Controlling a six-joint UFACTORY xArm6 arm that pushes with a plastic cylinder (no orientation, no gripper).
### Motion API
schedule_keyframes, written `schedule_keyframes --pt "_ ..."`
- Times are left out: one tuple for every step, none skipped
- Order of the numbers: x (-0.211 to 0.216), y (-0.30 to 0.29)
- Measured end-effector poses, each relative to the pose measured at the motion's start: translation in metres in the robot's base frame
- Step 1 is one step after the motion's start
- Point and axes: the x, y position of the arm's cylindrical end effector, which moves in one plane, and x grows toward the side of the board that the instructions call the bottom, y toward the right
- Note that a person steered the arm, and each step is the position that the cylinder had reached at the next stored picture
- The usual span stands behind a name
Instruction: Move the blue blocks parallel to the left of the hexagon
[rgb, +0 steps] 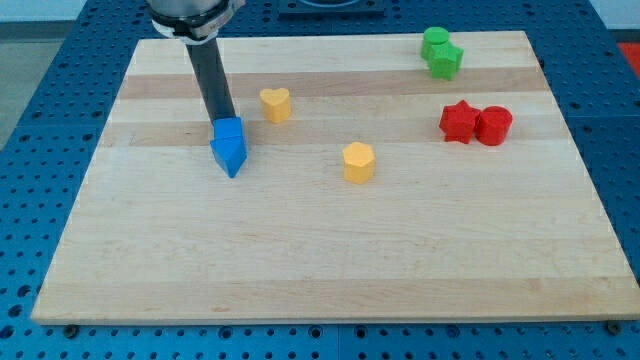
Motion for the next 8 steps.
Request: schedule_keyframes --pt "0.0 0.005" --pt "-0.001 0.01" --pt "-0.005 -0.065" --pt "0.045 -0.044" --pt "0.045 -0.023" --pt "0.046 -0.015" --pt "0.08 0.011" --pt "0.107 0.047"
